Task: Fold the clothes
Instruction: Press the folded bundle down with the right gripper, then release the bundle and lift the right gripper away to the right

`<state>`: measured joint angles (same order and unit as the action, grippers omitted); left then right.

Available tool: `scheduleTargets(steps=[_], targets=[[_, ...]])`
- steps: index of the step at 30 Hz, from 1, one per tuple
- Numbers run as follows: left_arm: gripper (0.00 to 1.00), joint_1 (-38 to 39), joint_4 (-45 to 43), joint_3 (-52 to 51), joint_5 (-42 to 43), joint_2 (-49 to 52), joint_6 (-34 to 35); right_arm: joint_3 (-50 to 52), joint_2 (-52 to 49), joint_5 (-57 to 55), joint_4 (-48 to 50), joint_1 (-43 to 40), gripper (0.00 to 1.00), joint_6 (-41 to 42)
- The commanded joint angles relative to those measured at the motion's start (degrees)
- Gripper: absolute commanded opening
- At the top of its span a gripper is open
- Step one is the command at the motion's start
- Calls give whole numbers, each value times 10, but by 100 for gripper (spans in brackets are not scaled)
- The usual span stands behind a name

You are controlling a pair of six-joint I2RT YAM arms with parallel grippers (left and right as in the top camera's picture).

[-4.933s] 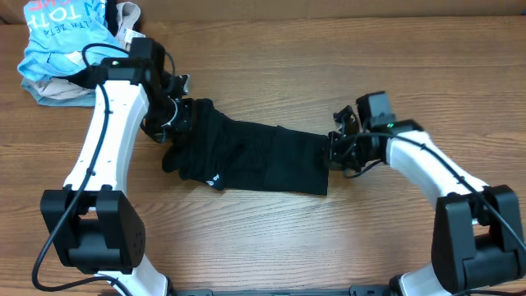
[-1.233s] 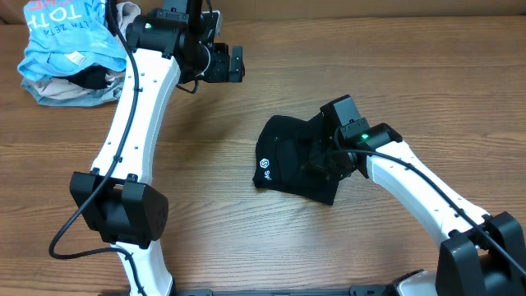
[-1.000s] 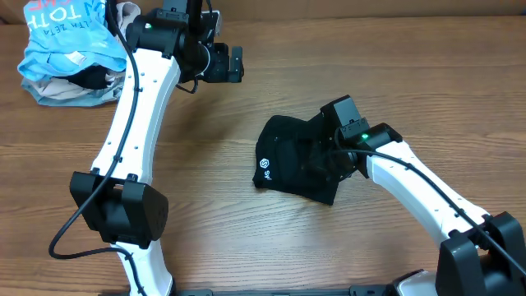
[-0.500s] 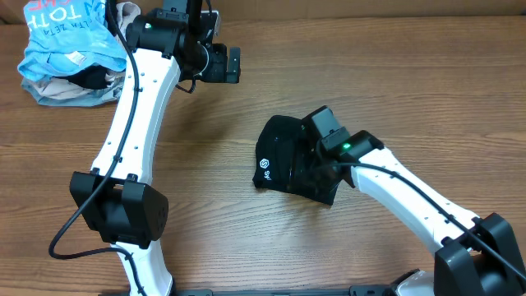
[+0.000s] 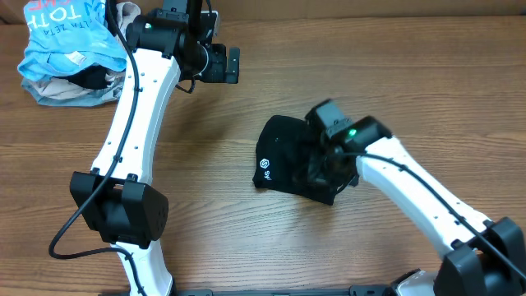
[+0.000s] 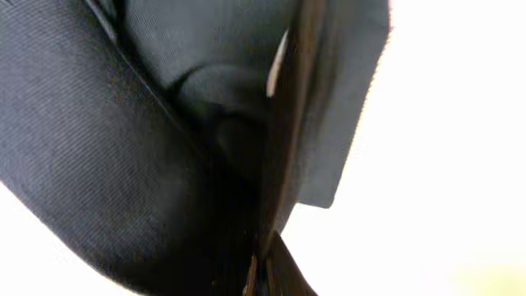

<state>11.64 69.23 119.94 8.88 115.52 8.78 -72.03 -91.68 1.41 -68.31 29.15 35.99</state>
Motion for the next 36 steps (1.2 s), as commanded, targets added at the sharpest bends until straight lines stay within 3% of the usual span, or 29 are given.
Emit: scheduleTargets(steps=[1, 7, 14, 15, 16, 17, 19, 25, 31, 36], targets=[[100, 3, 0, 9, -16, -4, -11, -41, 1, -20, -50, -14, 4, 3], [100, 2, 0, 9, -35, -4, -11, -23, 0, -21, -130, -36, 4, 16], [100, 3, -1, 9, -35, -1, -11, 44, 0, -20, -125, -38, 4, 21], [100, 3, -1, 9, -35, 2, -11, 54, 0, -20, -121, -38, 8, 23], [100, 3, 0, 9, -35, 4, -11, 60, 0, -20, -117, -38, 25, 23], [100, 3, 0, 9, -35, 6, -11, 64, 0, -21, -114, -38, 34, 22], [100, 3, 0, 9, -35, 10, -11, 64, 0, -30, -108, -40, 42, 22], [100, 3, -1, 9, -35, 14, -11, 10, 1, -56, -75, -84, 45, -2], [100, 3, -1, 9, -35, 14, -11, -2, 0, -12, 62, -140, 54, -113], [100, 3, -1, 9, -35, 14, -11, -2, -18, 16, 129, -158, 55, -120]])
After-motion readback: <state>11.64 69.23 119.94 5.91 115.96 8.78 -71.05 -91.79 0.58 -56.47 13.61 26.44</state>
